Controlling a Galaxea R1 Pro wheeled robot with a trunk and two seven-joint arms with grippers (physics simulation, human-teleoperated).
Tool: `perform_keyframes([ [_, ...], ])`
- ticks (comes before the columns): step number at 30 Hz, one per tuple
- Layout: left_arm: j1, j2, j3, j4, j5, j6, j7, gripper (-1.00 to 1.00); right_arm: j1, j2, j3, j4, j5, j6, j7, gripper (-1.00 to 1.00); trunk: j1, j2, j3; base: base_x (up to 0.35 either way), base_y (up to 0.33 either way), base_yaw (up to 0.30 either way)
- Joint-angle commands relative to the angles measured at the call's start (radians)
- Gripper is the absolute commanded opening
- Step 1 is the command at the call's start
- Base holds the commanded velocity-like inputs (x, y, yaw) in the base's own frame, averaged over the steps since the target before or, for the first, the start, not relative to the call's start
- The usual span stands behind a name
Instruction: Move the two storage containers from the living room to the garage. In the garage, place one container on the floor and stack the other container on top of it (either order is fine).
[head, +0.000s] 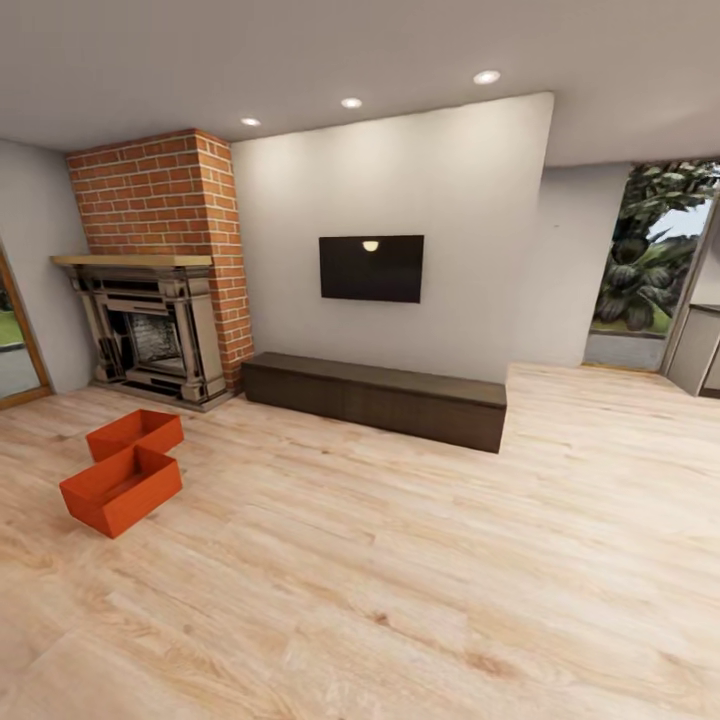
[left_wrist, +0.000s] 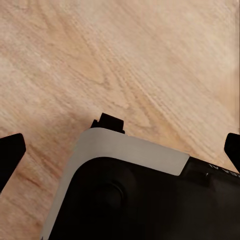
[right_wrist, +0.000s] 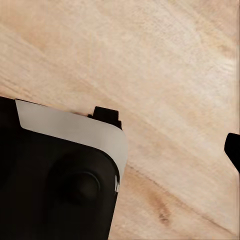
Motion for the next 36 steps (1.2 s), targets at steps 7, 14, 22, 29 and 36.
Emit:
perform_keyframes([
  [7, 0.000, 0.000, -0.001, -0.001, 0.010, 0.002, 0.001, 1.00, -0.001, 0.000, 0.008, 0.003, -0.010, -0.003, 0.002, 1.00, 0.001, 0.000, -0.001, 0.325, 0.000, 0.001],
  [14, 0.000, 0.000, -0.001, -0.001, 0.010, 0.002, 0.001, 1.00, -0.001, 0.000, 0.008, 0.003, -0.010, -0.003, 0.002, 1.00, 0.001, 0.000, -0.001, 0.325, 0.000, 0.000],
  [22, 0.000, 0.000, -0.001, -0.001, 0.011, 0.002, 0.001, 1.00, -0.001, 0.000, 0.004, 0.003, -0.015, -0.006, 0.004, 1.00, 0.001, 0.000, -0.001, 0.325, 0.000, 0.006],
  [29, 0.000, 0.000, -0.001, -0.001, 0.011, 0.002, 0.001, 1.00, -0.001, -0.001, 0.003, 0.003, -0.016, -0.004, 0.002, 1.00, 0.001, 0.000, -0.001, 0.325, 0.000, 0.209],
  [36, 0.000, 0.000, -0.001, -0.001, 0.012, 0.002, 0.001, 1.00, -0.001, 0.000, 0.006, 0.003, -0.011, -0.004, 0.002, 1.00, 0.001, 0.000, -0.001, 0.325, 0.000, 0.270],
])
